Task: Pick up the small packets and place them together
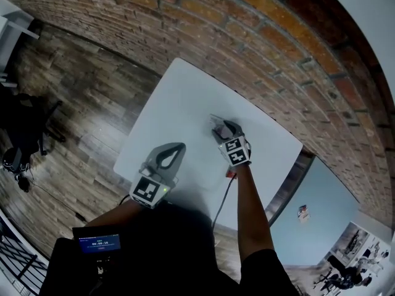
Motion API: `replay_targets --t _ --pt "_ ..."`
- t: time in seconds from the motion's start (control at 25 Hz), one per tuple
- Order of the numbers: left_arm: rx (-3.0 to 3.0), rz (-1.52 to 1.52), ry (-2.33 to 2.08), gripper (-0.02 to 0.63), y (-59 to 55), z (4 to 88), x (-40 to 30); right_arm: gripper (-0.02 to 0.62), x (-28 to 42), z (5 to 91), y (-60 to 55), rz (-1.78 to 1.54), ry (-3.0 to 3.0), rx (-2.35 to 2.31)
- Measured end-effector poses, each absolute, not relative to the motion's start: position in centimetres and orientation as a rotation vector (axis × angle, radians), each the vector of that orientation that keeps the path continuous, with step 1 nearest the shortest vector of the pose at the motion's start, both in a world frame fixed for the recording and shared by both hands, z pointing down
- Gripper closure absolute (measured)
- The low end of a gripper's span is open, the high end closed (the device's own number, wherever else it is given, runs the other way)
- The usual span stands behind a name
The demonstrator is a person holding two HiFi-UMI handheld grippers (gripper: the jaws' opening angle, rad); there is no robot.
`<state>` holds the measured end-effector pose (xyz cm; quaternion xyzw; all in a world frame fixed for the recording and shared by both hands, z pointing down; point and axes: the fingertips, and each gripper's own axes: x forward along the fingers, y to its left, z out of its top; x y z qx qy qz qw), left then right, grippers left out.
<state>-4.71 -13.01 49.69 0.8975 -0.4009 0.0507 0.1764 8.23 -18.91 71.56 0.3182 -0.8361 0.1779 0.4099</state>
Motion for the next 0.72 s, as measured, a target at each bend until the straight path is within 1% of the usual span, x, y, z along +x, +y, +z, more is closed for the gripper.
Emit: replay_targets --t 0.08,0.24,0.4,0.6,0.72 --pt "2.543 0.139 -1.127 0.606 -13.1 49.7 -4.5 0.359 8.3 71.0 -19.3 0.499 -2.147 0.853" --pt "2.532 0.137 -1.115 0.606 -12.8 50.0 -4.4 0.360 8.2 73.4 -17.9 0.432 -2.051 0.768" --pt "2.531 0.154 -1.141 0.606 -12.9 49.8 -4.9 0.359 8.0 74.0 -16.7 0.398 -2.017 0.745" --pt "2.526 0.130 -1.151 0.606 -12.3 49.3 -4.6 0.359 7.0 73.8 -11.9 0.318 -2.000 0.629" --pt "2.531 0.114 -1.153 0.606 -11.9 48.9 -4.4 0.359 6.7 73.8 -8.0 0.343 -1.997 0.621"
